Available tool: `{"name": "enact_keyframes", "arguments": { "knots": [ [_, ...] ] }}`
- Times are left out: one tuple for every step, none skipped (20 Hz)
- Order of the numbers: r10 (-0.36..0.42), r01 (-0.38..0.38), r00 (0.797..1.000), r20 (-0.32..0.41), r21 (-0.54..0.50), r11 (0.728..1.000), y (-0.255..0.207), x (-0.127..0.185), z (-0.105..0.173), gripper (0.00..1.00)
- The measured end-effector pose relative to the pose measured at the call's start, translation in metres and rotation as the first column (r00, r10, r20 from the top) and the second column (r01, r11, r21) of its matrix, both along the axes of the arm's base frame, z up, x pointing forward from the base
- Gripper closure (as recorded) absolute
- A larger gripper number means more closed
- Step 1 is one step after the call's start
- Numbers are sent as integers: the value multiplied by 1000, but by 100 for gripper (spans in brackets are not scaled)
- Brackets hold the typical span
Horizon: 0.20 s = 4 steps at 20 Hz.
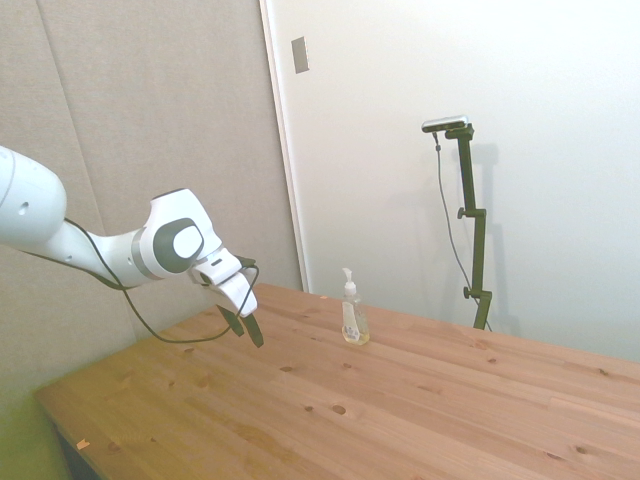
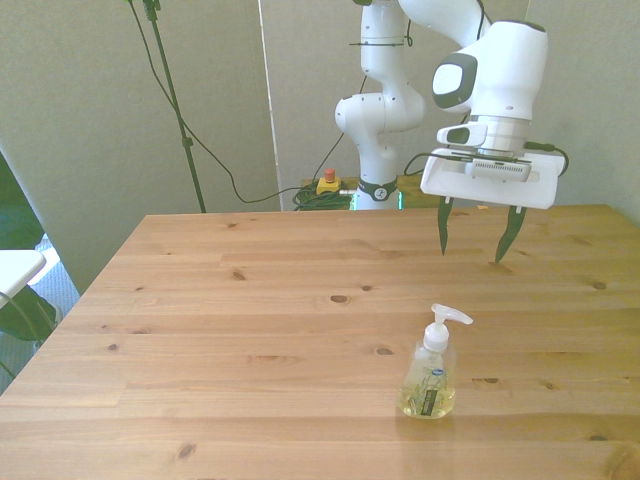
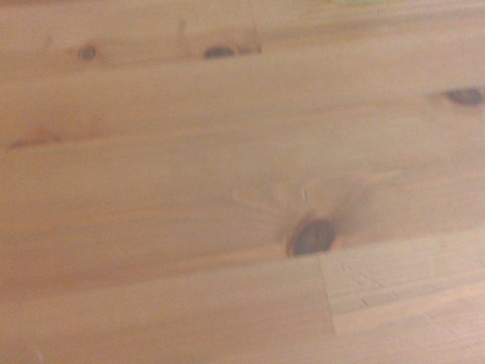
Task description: Stand the sanitizer
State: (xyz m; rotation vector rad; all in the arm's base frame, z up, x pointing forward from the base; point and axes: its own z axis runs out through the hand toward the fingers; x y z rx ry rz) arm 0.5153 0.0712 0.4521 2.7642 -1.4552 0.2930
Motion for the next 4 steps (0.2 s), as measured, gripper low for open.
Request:
{"name": "enact_keyframes", "arguments": {
  "knots": [
    [27, -27, 999, -41, 9, 1000, -10, -4, 5, 0],
    [51, -50, 996, -74, 14, 999, -21, -7, 10, 0],
    [69, -68, 993, -98, 11, 998, -30, -9, 13, 0],
    [84, -84, 990, -117, 10, 996, -35, -11, 14, 0]
  ]
}}
